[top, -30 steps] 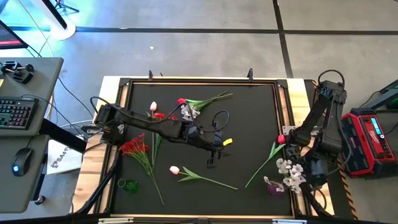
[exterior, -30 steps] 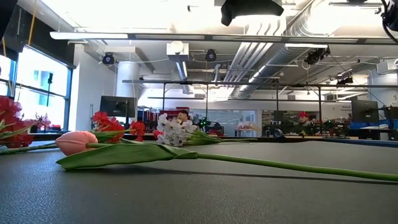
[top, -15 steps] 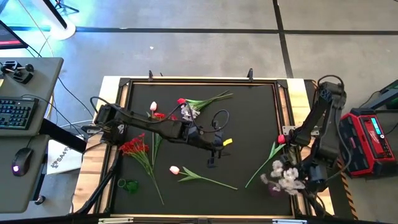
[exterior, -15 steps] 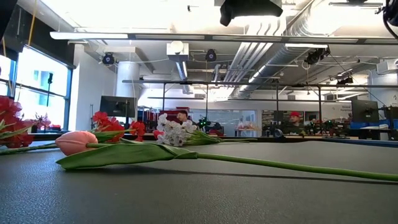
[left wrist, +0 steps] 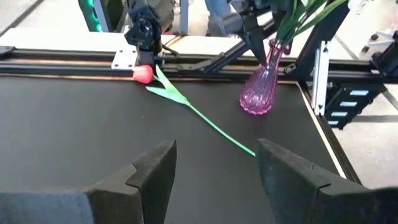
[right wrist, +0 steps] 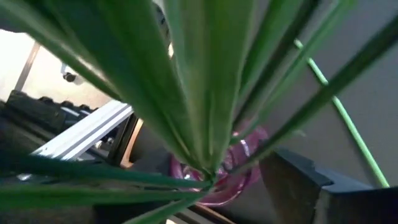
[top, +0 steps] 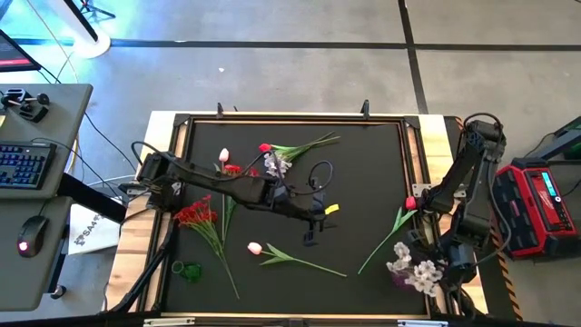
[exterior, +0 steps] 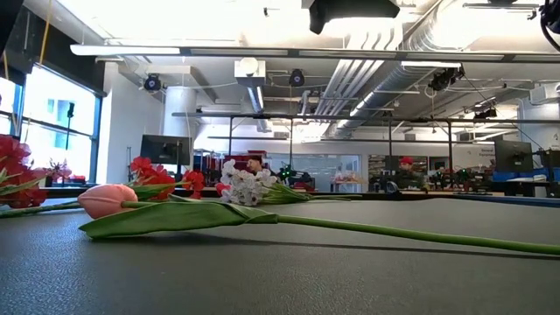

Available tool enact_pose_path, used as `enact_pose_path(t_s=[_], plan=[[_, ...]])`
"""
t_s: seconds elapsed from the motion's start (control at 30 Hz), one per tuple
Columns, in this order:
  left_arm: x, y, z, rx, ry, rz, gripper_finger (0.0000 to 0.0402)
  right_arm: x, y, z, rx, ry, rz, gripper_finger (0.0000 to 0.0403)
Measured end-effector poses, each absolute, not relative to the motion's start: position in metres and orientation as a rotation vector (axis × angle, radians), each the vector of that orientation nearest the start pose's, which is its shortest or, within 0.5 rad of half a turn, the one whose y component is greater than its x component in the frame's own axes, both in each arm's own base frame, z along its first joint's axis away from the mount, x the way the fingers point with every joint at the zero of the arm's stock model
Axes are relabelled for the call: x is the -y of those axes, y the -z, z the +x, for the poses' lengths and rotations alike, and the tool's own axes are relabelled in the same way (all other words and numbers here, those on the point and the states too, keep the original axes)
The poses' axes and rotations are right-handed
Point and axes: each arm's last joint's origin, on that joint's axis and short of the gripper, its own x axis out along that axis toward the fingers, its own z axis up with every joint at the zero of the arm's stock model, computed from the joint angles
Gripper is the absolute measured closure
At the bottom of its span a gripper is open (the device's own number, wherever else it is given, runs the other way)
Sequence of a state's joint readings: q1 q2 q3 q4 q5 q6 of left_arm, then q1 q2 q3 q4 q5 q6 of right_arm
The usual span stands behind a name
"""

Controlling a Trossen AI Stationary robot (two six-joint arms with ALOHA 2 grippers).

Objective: Sort flowers into vase by color
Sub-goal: Adjust the pink vase

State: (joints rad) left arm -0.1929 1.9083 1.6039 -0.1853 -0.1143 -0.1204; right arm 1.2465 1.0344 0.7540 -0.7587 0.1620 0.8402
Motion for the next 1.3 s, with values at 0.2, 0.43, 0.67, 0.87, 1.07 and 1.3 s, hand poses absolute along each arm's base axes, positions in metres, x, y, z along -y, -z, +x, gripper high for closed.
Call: enact_pose_path(t_s=[0.2,0.43,0.67,0.87,1.07,1.3], plan=[[0.082,-0.292,0.437,-0.470,0.044,-0.044,0.0195,-0.174,-0.238,0.063,-1.129,-0.548,0.012,0.0273],[0.081,-0.293,0.438,-0.468,0.021,-0.039,0.0195,-0.174,-0.238,0.065,-1.108,-0.485,0.049,0.0283],[0.081,-0.293,0.438,-0.468,0.021,-0.039,0.0195,-0.170,-0.238,0.072,-1.100,-0.428,0.064,0.0281],[0.081,-0.293,0.438,-0.468,0.021,-0.037,0.0195,-0.159,-0.246,0.080,-1.110,-0.336,-0.009,0.0281],[0.083,-0.292,0.437,-0.469,0.030,-0.013,0.0195,-0.152,-0.244,0.090,-1.130,-0.303,-0.028,0.0281],[0.086,-0.292,0.437,-0.470,0.023,-0.018,0.0195,-0.142,-0.244,0.103,-1.091,-0.203,-0.045,0.0281]])
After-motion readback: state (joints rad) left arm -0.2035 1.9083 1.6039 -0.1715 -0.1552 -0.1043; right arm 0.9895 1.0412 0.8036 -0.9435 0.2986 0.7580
